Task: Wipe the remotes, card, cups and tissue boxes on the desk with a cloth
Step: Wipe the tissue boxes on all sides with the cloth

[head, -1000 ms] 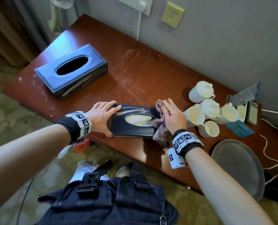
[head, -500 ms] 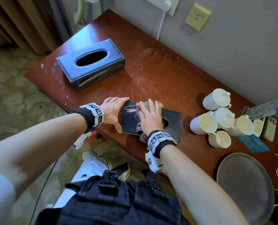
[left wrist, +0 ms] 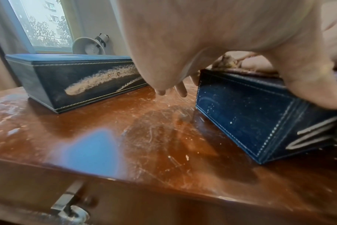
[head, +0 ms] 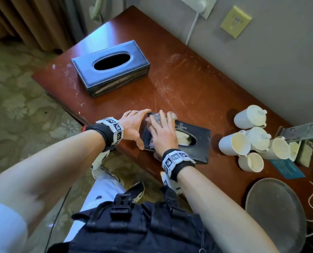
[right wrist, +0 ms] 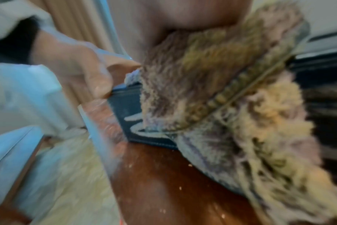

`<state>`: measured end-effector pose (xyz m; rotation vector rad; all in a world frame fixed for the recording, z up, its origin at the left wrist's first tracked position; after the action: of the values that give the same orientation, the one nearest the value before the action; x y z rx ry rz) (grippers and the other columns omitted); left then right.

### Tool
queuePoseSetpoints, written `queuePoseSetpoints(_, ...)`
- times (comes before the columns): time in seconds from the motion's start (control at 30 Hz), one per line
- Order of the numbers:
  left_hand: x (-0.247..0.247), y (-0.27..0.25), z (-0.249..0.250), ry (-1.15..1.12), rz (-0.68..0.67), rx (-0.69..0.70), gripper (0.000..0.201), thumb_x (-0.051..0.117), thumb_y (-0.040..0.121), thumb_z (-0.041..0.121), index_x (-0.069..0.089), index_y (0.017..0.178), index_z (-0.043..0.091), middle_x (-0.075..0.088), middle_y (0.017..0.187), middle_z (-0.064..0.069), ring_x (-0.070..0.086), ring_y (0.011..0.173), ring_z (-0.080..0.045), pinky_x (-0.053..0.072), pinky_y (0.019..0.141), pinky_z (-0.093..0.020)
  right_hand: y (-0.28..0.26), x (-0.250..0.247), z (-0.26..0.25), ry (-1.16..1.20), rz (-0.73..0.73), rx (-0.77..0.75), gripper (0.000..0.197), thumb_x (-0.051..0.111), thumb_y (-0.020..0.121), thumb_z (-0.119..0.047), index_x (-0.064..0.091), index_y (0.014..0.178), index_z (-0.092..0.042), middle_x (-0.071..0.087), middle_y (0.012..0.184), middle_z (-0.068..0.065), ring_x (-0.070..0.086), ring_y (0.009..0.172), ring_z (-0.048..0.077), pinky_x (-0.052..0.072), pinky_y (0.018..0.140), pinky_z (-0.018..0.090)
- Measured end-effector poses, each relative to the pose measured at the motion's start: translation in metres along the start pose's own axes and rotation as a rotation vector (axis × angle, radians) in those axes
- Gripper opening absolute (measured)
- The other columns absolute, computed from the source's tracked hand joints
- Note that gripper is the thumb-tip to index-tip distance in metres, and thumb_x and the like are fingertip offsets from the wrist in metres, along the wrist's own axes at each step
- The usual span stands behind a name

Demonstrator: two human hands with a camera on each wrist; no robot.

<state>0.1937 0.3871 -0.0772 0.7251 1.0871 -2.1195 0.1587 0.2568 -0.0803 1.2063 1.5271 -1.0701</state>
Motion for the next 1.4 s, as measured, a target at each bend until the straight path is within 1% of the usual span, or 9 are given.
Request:
queuePoseSetpoints(0.1, 0.001, -0.001, 0.000, -0.019, -0.007, -0.009, 0.141, 0.094, 0.049, 0.047, 0.004, 0.156, 0.025, 0.025, 0.158, -0.009, 0.014, 0.147, -0.029, 0.013, 0.120, -0.045, -0.002, 0.004, -0.006, -0.061, -0.058, -0.128, 0.060, 0.014, 0.098, -0.045, 0.040, 0.149, -0.027, 0.022, 0.161, 0.008, 0.010, 0.150, 0.032, 0.012, 0.122, 0.041)
queuePoseSetpoints(0.2, -0.001, -0.002, -0.002, -0.039, -0.013, -0.021, 0.141, 0.095, 0.048, 0.045, 0.004, 0.155, 0.028, 0.025, 0.156, -0.009, 0.014, 0.146, -0.033, 0.018, 0.119, -0.050, 0.005, -0.010, 0.017, -0.048, -0.001, -0.062, 0.050, 0.027, 0.102, -0.041, 0.040, 0.149, -0.026, 0.023, 0.161, 0.010, 0.017, 0.149, 0.031, 0.016, 0.121, 0.040)
queuePoseSetpoints(0.33, -0.002, -0.005, 0.000, -0.056, -0.022, -0.015, 0.138, 0.094, 0.053, 0.042, 0.004, 0.156, 0.025, 0.024, 0.157, -0.010, 0.013, 0.147, -0.033, 0.014, 0.119, -0.048, 0.019, -0.010, 0.020, 0.001, -0.004, 0.125, 0.047, 0.035, 0.105, -0.035, 0.034, 0.151, -0.027, 0.015, 0.163, 0.008, 0.008, 0.150, 0.030, 0.006, 0.121, 0.039)
queuePoseSetpoints(0.5, -0.003, -0.003, 0.000, -0.048, -0.012, 0.011, 0.139, 0.094, 0.053, 0.045, 0.003, 0.156, 0.024, 0.023, 0.158, -0.010, 0.013, 0.148, -0.031, 0.010, 0.121, -0.045, 0.010, 0.003, -0.011, 0.020, 0.042, -0.026, 0.045, 0.041, 0.101, -0.038, 0.047, 0.144, -0.027, 0.028, 0.159, 0.009, 0.017, 0.148, 0.033, 0.016, 0.120, 0.043)
queuePoseSetpoints(0.7, -0.001, -0.003, -0.002, -0.057, -0.011, 0.025, 0.139, 0.095, 0.050, 0.047, 0.007, 0.156, 0.024, 0.027, 0.154, -0.010, 0.014, 0.145, -0.030, 0.013, 0.120, -0.048, -0.010, -0.011, 0.019, 0.004, 0.074, -0.072, 0.045, 0.046, 0.098, -0.034, 0.054, 0.140, -0.020, 0.035, 0.156, 0.012, 0.026, 0.146, 0.031, 0.026, 0.119, 0.046)
queuePoseSetpoints(0.83, -0.002, -0.004, -0.002, -0.058, -0.016, 0.022, 0.138, 0.095, 0.051, 0.046, 0.007, 0.156, 0.023, 0.025, 0.155, -0.010, 0.012, 0.146, -0.030, 0.012, 0.121, -0.049, 0.004, -0.007, 0.031, 0.086, 0.056, 0.170, 0.045, 0.041, 0.103, -0.036, 0.042, 0.147, -0.025, 0.022, 0.161, 0.007, 0.013, 0.150, 0.027, 0.013, 0.122, 0.042)
queuePoseSetpoints(1.03, -0.002, -0.004, -0.003, -0.082, -0.032, 0.026, 0.138, 0.094, 0.051, 0.047, 0.007, 0.156, 0.025, 0.023, 0.158, -0.010, 0.010, 0.148, -0.030, 0.009, 0.121, -0.049, -0.004, -0.002, -0.003, 0.065, 0.072, -0.020, 0.043, 0.049, 0.100, -0.033, 0.052, 0.141, -0.021, 0.032, 0.157, 0.011, 0.021, 0.148, 0.032, 0.019, 0.121, 0.044)
queuePoseSetpoints(1.23, -0.005, -0.007, 0.000, -0.094, -0.024, 0.009, 0.137, 0.094, 0.055, 0.041, 0.005, 0.157, 0.021, 0.022, 0.158, -0.011, 0.010, 0.148, -0.030, 0.010, 0.120, -0.047, 0.016, -0.003, -0.002, 0.063, 0.058, 0.152, 0.047, 0.043, 0.103, -0.035, 0.040, 0.149, -0.024, 0.024, 0.161, 0.009, 0.016, 0.149, 0.030, 0.013, 0.122, 0.041)
queuePoseSetpoints(1.4, -0.006, -0.007, 0.001, -0.091, -0.044, -0.004, 0.137, 0.096, 0.050, 0.041, 0.009, 0.155, 0.024, 0.029, 0.152, -0.011, 0.016, 0.145, -0.036, 0.019, 0.118, -0.052, 0.008, -0.018, 0.027, -0.028, -0.002, 0.121, 0.048, 0.038, 0.105, -0.033, 0.037, 0.150, -0.018, 0.022, 0.160, 0.014, 0.018, 0.148, 0.032, 0.006, 0.122, 0.039)
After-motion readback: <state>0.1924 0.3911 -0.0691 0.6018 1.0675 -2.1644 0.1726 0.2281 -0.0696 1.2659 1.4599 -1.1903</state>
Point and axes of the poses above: each hand's wrist, its own y-axis towards the middle knuckle, its own x-axis out of the palm, z = x × y, the point moved 6 cm from there along y, towards the middle knuckle
